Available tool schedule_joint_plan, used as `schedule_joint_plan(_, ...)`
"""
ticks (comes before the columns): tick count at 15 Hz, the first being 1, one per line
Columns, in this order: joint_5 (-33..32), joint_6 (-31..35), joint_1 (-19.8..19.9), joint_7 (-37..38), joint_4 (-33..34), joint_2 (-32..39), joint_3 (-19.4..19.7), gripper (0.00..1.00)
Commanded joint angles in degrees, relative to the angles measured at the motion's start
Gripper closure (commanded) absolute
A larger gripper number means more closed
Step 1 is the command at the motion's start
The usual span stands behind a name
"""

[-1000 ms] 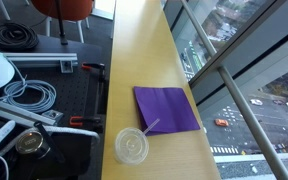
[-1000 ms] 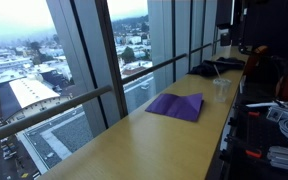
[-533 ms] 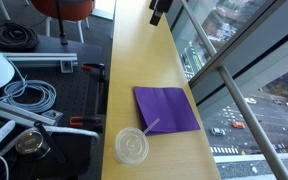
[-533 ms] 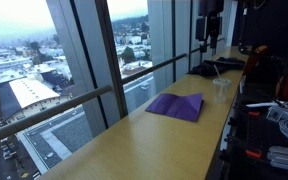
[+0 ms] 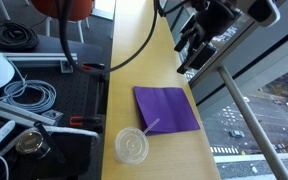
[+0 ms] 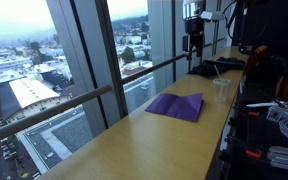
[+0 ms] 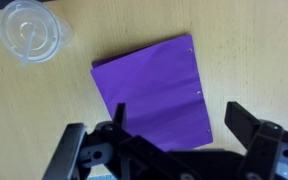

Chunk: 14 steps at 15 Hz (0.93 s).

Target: Open the folder

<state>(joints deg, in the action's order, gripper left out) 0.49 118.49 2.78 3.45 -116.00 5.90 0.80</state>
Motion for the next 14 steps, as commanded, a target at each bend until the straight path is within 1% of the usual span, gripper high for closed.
schedule_joint_plan(1, 2.28, -3.19, 1.93, -6.06, 9.27, 8.29, 1.85, 0.00)
schedule_joint_plan(4, 3.21, -3.90, 4.56, -11.92, 13.83, 13.05, 2.76, 0.00)
schedule_joint_plan(7, 3.99, -5.84, 7.47, -16.86, 17.01, 16.60, 3.13, 0.00)
schedule_joint_plan(11, 5.58, -8.44, 10.95, -21.88, 19.97, 21.03, 2.94, 0.00)
schedule_joint_plan(14, 6.66, -9.27, 12.67, -24.25, 21.58, 24.49, 2.58, 0.00)
